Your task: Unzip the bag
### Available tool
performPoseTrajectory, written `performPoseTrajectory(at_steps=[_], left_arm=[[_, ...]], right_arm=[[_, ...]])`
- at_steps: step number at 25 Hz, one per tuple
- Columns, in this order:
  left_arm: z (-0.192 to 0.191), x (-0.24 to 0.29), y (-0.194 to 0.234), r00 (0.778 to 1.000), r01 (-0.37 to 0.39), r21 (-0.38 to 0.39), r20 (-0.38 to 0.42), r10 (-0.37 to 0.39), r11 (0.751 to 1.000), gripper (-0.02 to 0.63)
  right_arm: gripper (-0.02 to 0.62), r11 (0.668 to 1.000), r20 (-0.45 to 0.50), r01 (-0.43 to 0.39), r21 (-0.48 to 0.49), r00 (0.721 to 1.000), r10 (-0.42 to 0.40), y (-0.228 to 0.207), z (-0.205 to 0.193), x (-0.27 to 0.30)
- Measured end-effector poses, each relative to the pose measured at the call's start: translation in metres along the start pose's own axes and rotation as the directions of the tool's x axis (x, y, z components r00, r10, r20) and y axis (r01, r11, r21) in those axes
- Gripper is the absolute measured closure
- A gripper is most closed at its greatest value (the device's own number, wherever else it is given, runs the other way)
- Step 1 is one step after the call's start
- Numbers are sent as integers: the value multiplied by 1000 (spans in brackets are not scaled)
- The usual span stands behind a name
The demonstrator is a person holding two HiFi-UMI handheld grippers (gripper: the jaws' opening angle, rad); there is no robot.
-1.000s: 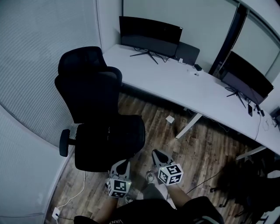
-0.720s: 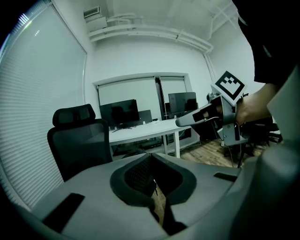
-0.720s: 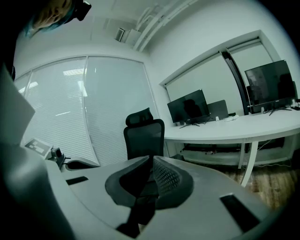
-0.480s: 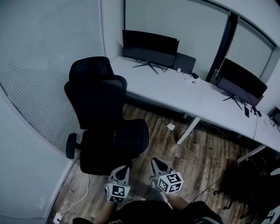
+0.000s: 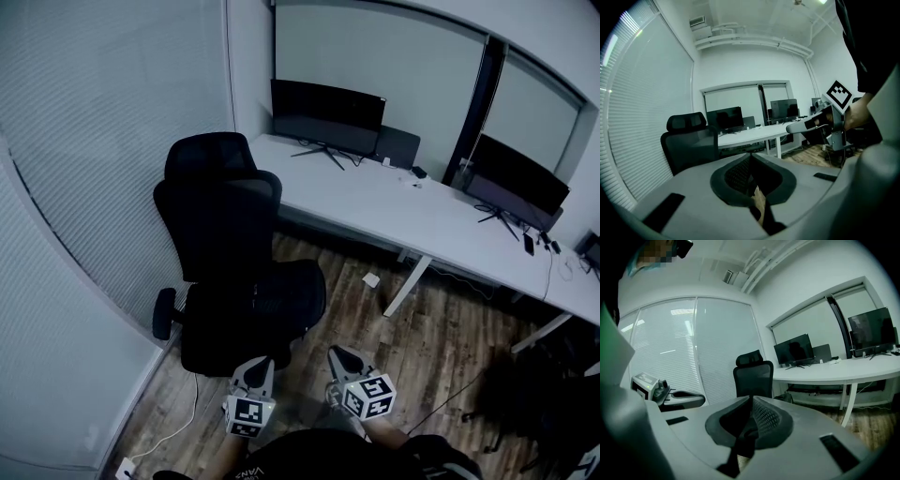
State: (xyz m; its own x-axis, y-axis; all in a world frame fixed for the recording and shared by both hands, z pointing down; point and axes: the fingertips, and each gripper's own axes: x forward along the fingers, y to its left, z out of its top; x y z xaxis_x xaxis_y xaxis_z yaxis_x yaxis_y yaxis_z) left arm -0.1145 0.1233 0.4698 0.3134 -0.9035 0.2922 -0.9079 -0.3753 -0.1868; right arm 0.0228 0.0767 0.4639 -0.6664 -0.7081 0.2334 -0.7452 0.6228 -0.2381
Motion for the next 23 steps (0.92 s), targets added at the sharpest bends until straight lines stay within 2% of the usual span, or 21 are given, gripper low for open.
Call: performPoseTrajectory(at_steps=[10, 23], left_arm=[[19, -33, 8, 998, -40, -4, 46, 40, 999, 586], [8, -54, 1, 998, -42, -25, 54, 44, 999, 586]], right_arm=[[546, 999, 31, -2, -35, 1000, 3, 20, 18, -20], [548, 999, 40, -7, -32, 999, 8, 42, 12, -28]])
